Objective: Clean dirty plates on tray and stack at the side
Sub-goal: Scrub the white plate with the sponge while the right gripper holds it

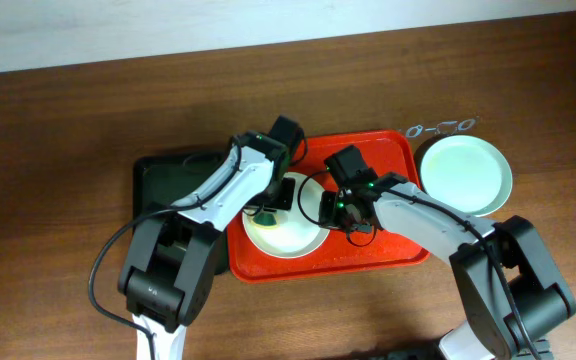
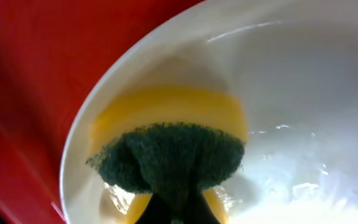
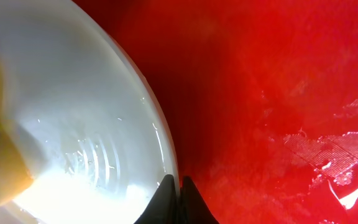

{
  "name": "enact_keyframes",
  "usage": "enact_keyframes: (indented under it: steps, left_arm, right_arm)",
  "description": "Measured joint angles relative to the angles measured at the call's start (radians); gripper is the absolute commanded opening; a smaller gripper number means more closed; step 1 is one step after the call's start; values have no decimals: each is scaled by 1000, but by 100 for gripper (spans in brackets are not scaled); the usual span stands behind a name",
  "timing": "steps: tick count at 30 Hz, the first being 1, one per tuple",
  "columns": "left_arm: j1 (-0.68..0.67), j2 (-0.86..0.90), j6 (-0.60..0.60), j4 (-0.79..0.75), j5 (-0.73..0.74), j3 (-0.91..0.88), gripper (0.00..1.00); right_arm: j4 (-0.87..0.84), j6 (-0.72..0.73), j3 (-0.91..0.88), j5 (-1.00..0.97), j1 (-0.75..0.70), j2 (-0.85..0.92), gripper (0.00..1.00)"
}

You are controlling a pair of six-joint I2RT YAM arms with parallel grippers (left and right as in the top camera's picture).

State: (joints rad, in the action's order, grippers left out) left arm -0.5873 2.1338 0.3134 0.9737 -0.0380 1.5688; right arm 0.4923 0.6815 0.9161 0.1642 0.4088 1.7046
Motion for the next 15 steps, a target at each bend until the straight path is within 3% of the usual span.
enact_keyframes:
  steps: [6,12,15]
  left_arm:
    - [14,-16,8,-35,53,-36,0]
    - [34,-15,-95,-32,327,-47,0]
    - [30,-15,-111,6,389,-32,0]
  right_arm:
    - [0,-1,0,2,0,0,4]
    - [1,0,0,2,0,0,4]
    - [0,0,0,2,0,0,4]
